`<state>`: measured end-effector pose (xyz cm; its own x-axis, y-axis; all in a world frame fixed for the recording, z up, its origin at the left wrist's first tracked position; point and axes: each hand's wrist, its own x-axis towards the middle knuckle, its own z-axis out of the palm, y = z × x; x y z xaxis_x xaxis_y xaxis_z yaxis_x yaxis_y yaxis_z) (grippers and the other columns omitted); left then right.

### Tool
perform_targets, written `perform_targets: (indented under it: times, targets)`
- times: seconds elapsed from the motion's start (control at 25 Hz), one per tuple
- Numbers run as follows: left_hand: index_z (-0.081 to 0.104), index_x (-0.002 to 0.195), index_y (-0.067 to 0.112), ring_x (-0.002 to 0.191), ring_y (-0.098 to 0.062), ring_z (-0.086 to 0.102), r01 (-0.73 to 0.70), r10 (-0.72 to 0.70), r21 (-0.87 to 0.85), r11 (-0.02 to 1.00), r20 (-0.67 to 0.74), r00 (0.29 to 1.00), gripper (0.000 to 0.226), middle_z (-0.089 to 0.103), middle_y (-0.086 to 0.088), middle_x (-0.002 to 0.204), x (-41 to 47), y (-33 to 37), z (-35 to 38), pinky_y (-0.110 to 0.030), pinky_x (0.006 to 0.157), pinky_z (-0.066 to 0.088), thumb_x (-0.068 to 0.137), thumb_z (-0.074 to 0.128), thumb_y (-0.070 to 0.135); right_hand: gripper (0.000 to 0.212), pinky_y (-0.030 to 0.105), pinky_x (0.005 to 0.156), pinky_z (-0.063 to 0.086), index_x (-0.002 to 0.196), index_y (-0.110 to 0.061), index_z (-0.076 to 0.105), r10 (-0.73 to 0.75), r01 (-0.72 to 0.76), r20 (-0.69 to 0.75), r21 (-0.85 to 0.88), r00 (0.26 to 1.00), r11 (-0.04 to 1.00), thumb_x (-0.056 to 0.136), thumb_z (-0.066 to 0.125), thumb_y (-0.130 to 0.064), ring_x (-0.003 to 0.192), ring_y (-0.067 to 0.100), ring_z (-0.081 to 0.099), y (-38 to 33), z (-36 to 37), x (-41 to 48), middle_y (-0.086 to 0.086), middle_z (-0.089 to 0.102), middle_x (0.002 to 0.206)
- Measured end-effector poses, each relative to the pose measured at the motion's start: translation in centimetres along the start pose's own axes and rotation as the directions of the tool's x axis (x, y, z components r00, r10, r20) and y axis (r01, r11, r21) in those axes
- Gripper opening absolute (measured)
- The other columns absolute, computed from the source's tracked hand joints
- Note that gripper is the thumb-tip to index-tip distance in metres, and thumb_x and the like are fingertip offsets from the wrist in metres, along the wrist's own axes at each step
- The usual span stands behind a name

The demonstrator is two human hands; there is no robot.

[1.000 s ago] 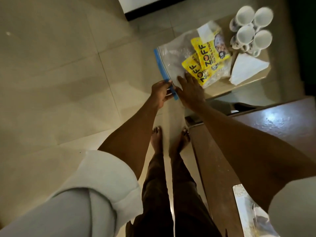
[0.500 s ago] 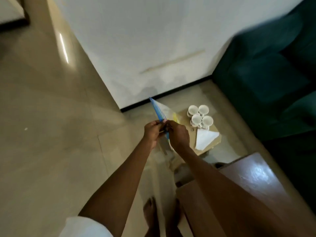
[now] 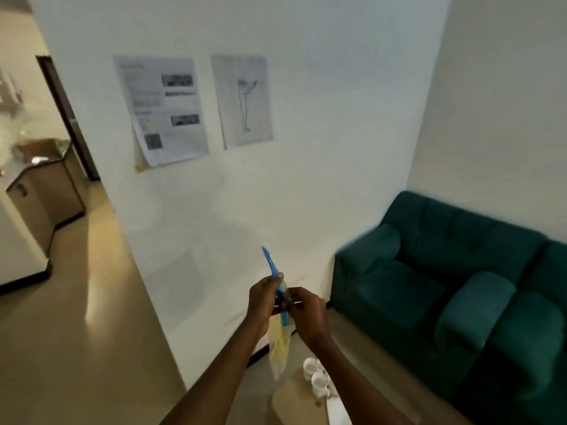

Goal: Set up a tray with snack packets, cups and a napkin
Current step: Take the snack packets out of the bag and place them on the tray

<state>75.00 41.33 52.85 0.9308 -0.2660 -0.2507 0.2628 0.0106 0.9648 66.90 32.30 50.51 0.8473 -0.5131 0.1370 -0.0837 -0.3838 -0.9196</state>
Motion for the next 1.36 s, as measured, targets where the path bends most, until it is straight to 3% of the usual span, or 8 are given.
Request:
perform_targets:
  times: [0.24, 0.4, 0.52, 0.72, 0.84, 0.96, 1.08, 1.36]
  targets:
    - [0.070, 0.090, -0.004, 0.064, -0.026, 0.058, -0.232, 0.214, 0.157, 0.960, 0.119, 0.969, 0.030, 0.058, -0.012, 0.070, -2.8, 8.1, 6.6, -0.040, 0.066, 0.059, 0.098, 0.064, 0.025, 0.022, 0.031, 0.084, 0.064, 0.116, -0.015, 0.074, -0.048, 0.060, -0.209, 0.053, 0.977, 0.997, 0.094, 0.074, -0.015, 0.086, 0.006, 0.074, -6.6, -7.4, -0.5, -0.009, 0.076, 0.097]
    - [0.066, 0.071, 0.001, 0.064, -0.025, 0.055, -0.291, 0.241, 0.155, 0.944, 0.278, 0.930, 0.025, 0.057, -0.010, 0.063, -6.4, 8.1, 13.2, -0.036, 0.062, 0.048, 0.090, 0.065, 0.017, 0.035, 0.026, 0.080, 0.063, 0.127, -0.012, 0.063, 0.069, 0.009, -0.410, 0.184, 0.910, 0.983, 0.094, 0.072, -0.020, 0.097, 0.009, 0.071, -7.3, -13.4, -3.4, 0.000, 0.070, 0.111]
    - [0.070, 0.065, 0.012, 0.066, -0.025, 0.067, -0.294, 0.207, 0.192, 0.936, 0.376, 0.903, 0.024, 0.070, -0.011, 0.071, -11.4, 6.8, 17.9, -0.036, 0.065, 0.056, 0.088, 0.066, 0.016, 0.030, 0.021, 0.074, 0.059, 0.127, -0.010, 0.065, 0.154, -0.022, -0.526, 0.248, 0.836, 0.968, 0.096, 0.065, -0.014, 0.096, 0.012, 0.071, -6.3, -18.3, -6.4, 0.004, 0.072, 0.112]
    - [0.073, 0.085, -0.010, 0.066, -0.026, 0.060, -0.299, 0.179, 0.159, 0.941, 0.515, 0.838, 0.023, 0.065, -0.019, 0.072, -19.2, 4.3, 25.7, -0.037, 0.064, 0.051, 0.087, 0.064, 0.011, 0.030, 0.046, 0.089, 0.062, 0.122, -0.007, 0.069, 0.244, -0.084, -0.624, 0.275, 0.742, 0.958, 0.094, 0.062, -0.013, 0.098, 0.022, 0.073, -3.9, -26.9, -12.3, 0.007, 0.075, 0.105]
    - [0.069, 0.072, -0.008, 0.066, -0.025, 0.059, -0.297, 0.170, 0.136, 0.945, 0.571, 0.803, 0.033, 0.062, -0.018, 0.070, -26.0, 2.4, 30.2, -0.037, 0.064, 0.048, 0.091, 0.065, 0.018, 0.028, 0.049, 0.086, 0.062, 0.117, -0.010, 0.070, 0.249, -0.091, -0.686, 0.259, 0.684, 0.962, 0.091, 0.063, -0.014, 0.092, 0.022, 0.074, -2.7, -32.7, -17.6, 0.004, 0.074, 0.097]
    - [0.051, 0.050, 0.013, 0.052, -0.016, 0.049, -0.275, 0.142, 0.143, 0.951, 0.590, 0.795, 0.048, 0.051, -0.003, 0.053, -33.0, 0.4, 34.4, -0.030, 0.057, 0.039, 0.095, 0.062, 0.025, 0.026, 0.046, 0.082, 0.063, 0.115, -0.012, 0.069, 0.251, -0.110, -0.725, 0.237, 0.641, 0.965, 0.089, 0.064, -0.011, 0.091, 0.023, 0.073, -1.3, -38.1, -23.9, 0.004, 0.073, 0.095]
    - [0.050, 0.052, 0.016, 0.050, -0.013, 0.043, -0.274, 0.103, 0.174, 0.946, 0.640, 0.762, 0.045, 0.047, 0.001, 0.051, -40.9, -2.3, 37.7, -0.028, 0.056, 0.034, 0.096, 0.059, 0.020, 0.027, 0.029, 0.070, 0.061, 0.118, -0.010, 0.071, 0.251, -0.139, -0.770, 0.210, 0.586, 0.968, 0.091, 0.065, -0.014, 0.086, 0.014, 0.072, 0.4, -43.2, -31.0, 0.000, 0.073, 0.093]
    - [0.072, 0.069, 0.015, 0.064, -0.018, 0.064, -0.224, 0.025, 0.187, 0.956, 0.711, 0.703, 0.026, 0.070, -0.009, 0.069, -54.0, -9.7, 43.2, -0.036, 0.066, 0.056, 0.092, 0.064, 0.008, 0.015, 0.049, 0.084, 0.062, 0.105, -0.011, 0.072, 0.286, -0.240, -0.809, 0.184, 0.514, 0.953, 0.093, 0.063, -0.015, 0.091, 0.023, 0.073, 4.8, -51.2, -44.2, 0.005, 0.074, 0.094]
